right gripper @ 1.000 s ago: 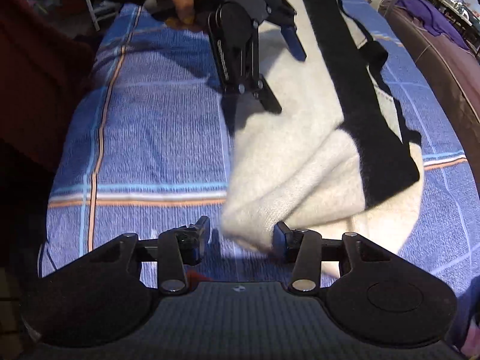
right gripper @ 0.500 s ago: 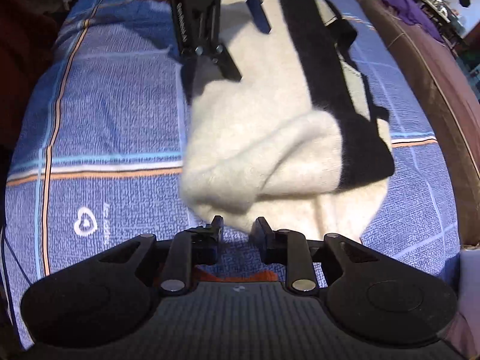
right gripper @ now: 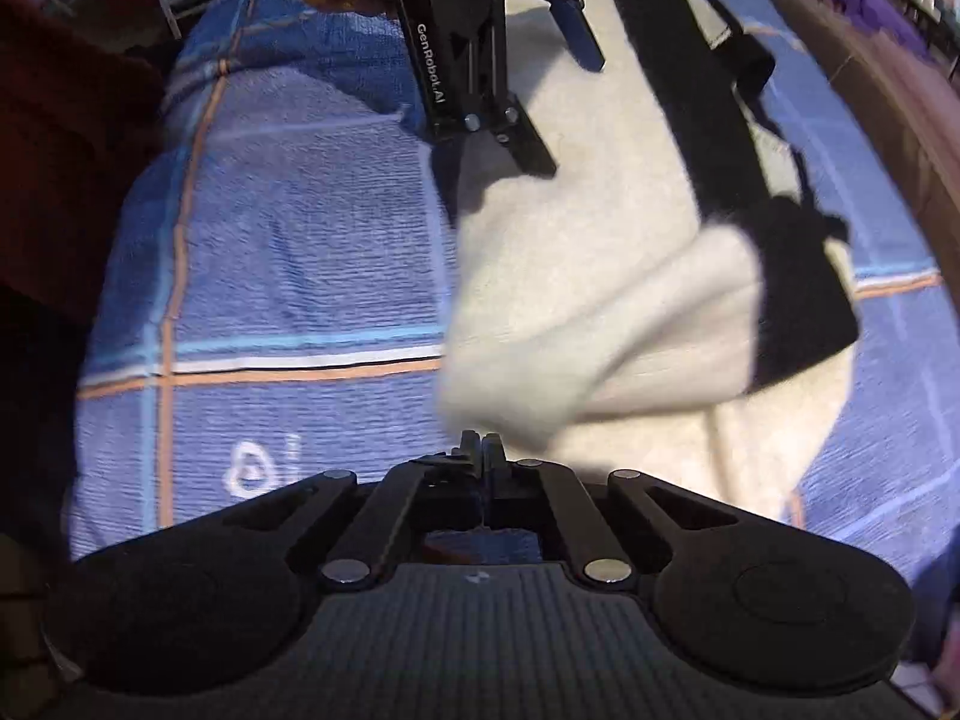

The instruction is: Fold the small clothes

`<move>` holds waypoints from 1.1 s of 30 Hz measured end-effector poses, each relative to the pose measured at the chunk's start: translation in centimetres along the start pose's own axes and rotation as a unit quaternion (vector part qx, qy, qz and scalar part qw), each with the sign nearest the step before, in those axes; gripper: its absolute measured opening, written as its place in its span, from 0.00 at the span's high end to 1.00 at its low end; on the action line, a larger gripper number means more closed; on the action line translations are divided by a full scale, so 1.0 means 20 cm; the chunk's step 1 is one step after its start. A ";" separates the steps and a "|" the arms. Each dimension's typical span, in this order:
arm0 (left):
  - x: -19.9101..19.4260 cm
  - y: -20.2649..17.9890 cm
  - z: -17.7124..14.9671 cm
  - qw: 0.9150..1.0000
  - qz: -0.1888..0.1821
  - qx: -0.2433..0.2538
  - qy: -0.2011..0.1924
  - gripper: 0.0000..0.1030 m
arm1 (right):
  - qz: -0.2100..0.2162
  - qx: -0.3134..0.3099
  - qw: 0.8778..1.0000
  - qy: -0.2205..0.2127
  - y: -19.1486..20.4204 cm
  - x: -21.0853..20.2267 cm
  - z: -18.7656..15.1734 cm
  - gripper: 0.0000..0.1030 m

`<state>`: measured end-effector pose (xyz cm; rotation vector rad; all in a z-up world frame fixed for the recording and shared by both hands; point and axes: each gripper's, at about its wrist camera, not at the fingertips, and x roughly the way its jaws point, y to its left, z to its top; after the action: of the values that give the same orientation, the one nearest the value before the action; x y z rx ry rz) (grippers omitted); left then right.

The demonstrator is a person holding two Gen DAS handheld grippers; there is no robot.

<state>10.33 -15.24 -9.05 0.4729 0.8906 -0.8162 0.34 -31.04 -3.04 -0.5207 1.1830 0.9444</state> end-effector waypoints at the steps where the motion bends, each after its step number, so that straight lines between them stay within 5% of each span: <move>1: 0.00 0.00 0.00 1.000 0.000 0.000 0.000 0.00 | 0.023 0.017 0.999 -0.014 0.02 -0.03 -0.01 1.00; 3: 0.00 0.00 0.00 1.000 -0.001 -0.001 0.000 0.00 | 0.015 0.043 0.998 -0.052 0.02 -0.08 -0.03 1.00; 5: 0.00 0.00 0.00 1.000 -0.001 0.000 0.000 0.00 | -0.047 0.053 0.996 -0.047 0.02 -0.08 -0.03 0.94; 7: 0.00 0.00 0.00 1.000 -0.002 -0.001 0.000 0.00 | -0.052 0.082 0.993 -0.074 -0.01 -0.11 -0.03 0.64; 8: 0.00 0.00 0.00 1.000 -0.001 0.000 0.000 0.00 | -0.034 0.097 0.990 -0.097 -0.03 -0.13 -0.03 0.41; 12: 0.00 0.00 0.00 1.000 0.002 -0.001 0.000 0.00 | -0.021 0.120 0.978 -0.169 -0.02 -0.14 0.05 0.39; 14: 0.00 0.00 0.00 1.000 0.002 -0.002 0.000 0.00 | -0.073 0.136 0.978 -0.138 -0.05 -0.07 0.08 0.34; 16: 0.00 0.00 0.00 1.000 -0.001 -0.003 0.000 0.00 | -0.138 0.159 0.976 -0.057 -0.12 0.03 0.07 0.36; 18: -0.01 0.00 0.00 1.000 -0.002 -0.005 0.000 0.00 | -0.173 0.201 0.964 -0.004 -0.19 0.07 0.02 0.34; 21: 0.00 0.00 -0.01 1.000 0.000 -0.004 -0.003 0.00 | -0.173 0.268 0.948 0.004 -0.24 0.02 -0.02 0.33; 23: -0.01 -0.01 -0.01 1.000 0.004 -0.003 -0.004 0.00 | -0.182 0.260 0.948 0.024 -0.23 0.00 -0.03 0.30; 25: -0.04 -0.04 -0.02 1.000 0.020 0.002 -0.013 0.00 | -0.186 0.276 0.943 -0.028 -0.23 -0.07 -0.07 0.27; 27: -0.10 -0.12 -0.05 0.998 0.056 0.017 -0.036 0.00 | -0.183 0.338 0.919 -0.082 -0.26 -0.15 -0.14 0.00; 30: -0.23 -0.36 -0.16 0.984 0.084 0.116 -0.102 0.00 | -0.157 0.422 0.882 -0.139 -0.35 -0.20 -0.23 0.00; 33: -0.27 -0.64 -0.28 0.953 0.111 0.248 -0.137 0.00 | -0.090 0.513 0.832 -0.192 -0.43 -0.18 -0.27 0.00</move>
<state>-4.48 -17.04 -8.25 0.8603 0.3584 -0.8705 4.23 -41.05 -2.45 0.4166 1.0657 0.1319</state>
